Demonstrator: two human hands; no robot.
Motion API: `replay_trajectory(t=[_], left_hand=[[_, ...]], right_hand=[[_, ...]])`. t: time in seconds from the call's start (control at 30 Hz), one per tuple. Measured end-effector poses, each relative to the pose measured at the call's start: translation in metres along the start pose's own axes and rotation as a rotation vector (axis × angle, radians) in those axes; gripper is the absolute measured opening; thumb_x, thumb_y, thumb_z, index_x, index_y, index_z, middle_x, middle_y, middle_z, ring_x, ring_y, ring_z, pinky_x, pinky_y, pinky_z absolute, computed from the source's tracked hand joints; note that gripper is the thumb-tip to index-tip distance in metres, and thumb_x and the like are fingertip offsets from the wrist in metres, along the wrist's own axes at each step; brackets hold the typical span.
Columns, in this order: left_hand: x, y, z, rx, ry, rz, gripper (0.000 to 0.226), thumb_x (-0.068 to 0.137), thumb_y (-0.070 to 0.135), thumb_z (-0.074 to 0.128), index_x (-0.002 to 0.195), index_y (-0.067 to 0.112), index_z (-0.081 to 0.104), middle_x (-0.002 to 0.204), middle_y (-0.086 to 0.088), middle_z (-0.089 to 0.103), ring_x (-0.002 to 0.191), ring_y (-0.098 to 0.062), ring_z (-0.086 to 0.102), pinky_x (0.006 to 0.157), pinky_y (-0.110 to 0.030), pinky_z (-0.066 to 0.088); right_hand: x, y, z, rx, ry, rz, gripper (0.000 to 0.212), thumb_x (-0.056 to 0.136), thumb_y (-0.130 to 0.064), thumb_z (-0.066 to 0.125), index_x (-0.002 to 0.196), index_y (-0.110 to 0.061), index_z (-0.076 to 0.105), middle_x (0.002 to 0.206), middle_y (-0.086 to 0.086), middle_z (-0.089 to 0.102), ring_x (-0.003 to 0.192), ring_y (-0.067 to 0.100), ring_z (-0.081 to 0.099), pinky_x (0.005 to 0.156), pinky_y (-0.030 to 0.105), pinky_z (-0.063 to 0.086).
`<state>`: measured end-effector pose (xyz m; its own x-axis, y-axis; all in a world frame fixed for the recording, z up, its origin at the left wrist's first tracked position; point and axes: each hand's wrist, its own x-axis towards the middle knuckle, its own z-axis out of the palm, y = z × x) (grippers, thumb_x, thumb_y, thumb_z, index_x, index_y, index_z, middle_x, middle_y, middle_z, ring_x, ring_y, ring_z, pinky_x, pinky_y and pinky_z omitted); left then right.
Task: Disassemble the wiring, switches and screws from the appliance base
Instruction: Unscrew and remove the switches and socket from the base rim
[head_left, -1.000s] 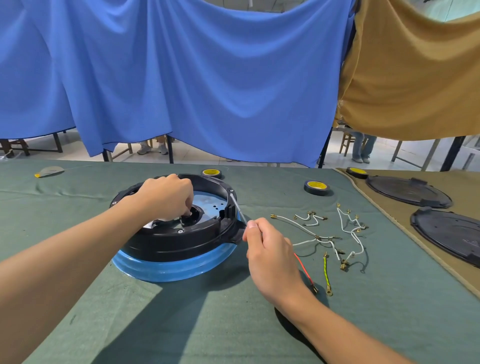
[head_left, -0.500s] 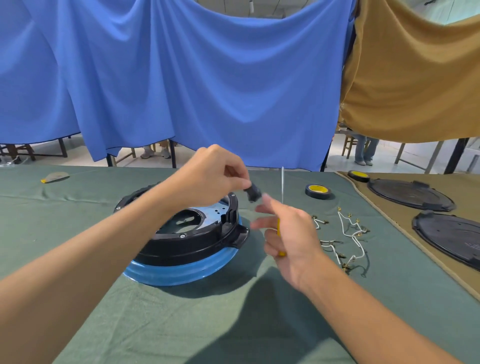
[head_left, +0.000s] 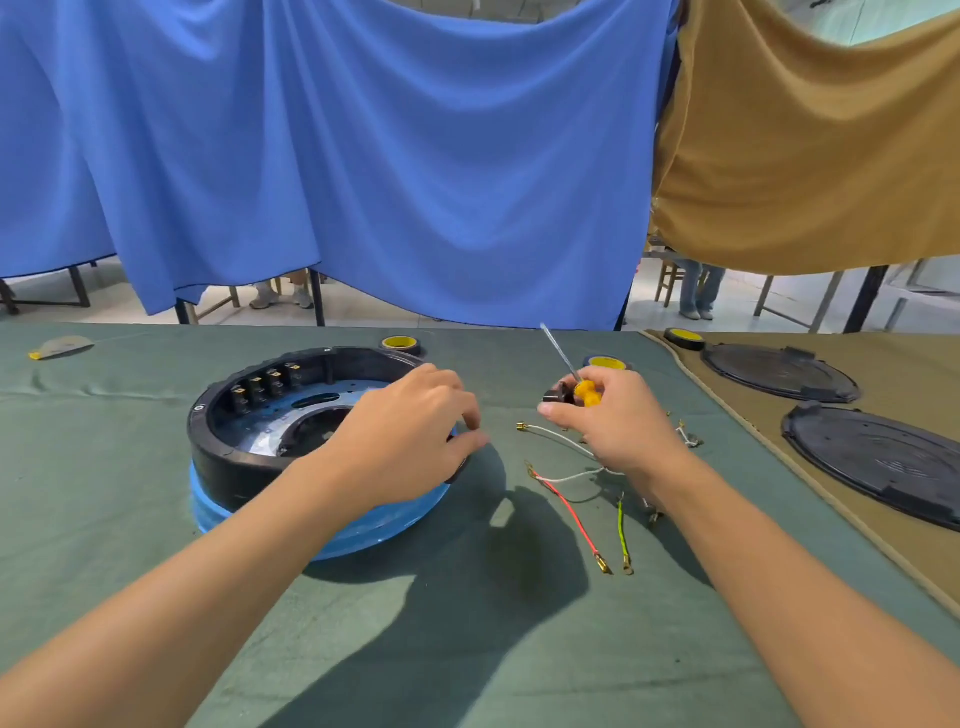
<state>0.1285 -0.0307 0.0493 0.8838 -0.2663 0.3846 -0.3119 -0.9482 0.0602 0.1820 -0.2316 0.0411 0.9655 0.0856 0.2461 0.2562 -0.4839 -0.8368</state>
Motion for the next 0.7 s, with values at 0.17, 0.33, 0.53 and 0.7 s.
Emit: replay_trajectory(t=[0.17, 0.33, 0.53, 0.7], left_hand=[[-0.008, -0.002, 0.009, 0.110, 0.050, 0.091, 0.026, 0.098, 0.041, 0.045, 0.100, 0.025, 0.066, 0.111, 0.015, 0.052, 0.107, -0.007, 0.038, 0.067, -0.023, 0.035], [-0.015, 0.002, 0.013, 0.248, 0.132, 0.184, 0.027, 0.098, 0.038, 0.044, 0.093, 0.022, 0.065, 0.096, 0.010, 0.062, 0.100, -0.017, 0.051, 0.068, -0.030, 0.044], [-0.018, 0.001, 0.010, 0.214, 0.121, 0.169, 0.029, 0.101, 0.038, 0.036, 0.094, 0.024, 0.061, 0.095, 0.011, 0.060, 0.098, -0.014, 0.050, 0.071, -0.032, 0.048], [-0.017, -0.002, 0.007, 0.190, 0.102, 0.138, 0.031, 0.101, 0.036, 0.035, 0.093, 0.024, 0.063, 0.096, 0.011, 0.059, 0.099, -0.012, 0.047, 0.071, -0.033, 0.050]], right_hand=[[0.004, 0.008, 0.000, -0.401, -0.002, -0.041, 0.041, 0.067, -0.049, 0.084, 0.085, -0.022, 0.059, 0.081, 0.000, 0.063, 0.080, 0.021, 0.055, 0.063, 0.032, 0.045], [0.003, 0.016, 0.015, -0.606, -0.055, -0.029, 0.047, 0.067, -0.058, 0.080, 0.082, -0.025, 0.051, 0.092, 0.003, 0.064, 0.091, 0.029, 0.057, 0.068, 0.035, 0.046], [0.008, 0.017, 0.005, -0.585, -0.192, 0.001, 0.019, 0.078, -0.040, 0.077, 0.083, -0.026, 0.066, 0.096, 0.006, 0.068, 0.097, 0.025, 0.059, 0.081, 0.041, 0.054], [-0.007, 0.002, 0.002, -0.370, -0.125, 0.021, 0.020, 0.084, -0.037, 0.073, 0.082, -0.019, 0.065, 0.075, 0.001, 0.064, 0.071, 0.016, 0.057, 0.058, 0.027, 0.041]])
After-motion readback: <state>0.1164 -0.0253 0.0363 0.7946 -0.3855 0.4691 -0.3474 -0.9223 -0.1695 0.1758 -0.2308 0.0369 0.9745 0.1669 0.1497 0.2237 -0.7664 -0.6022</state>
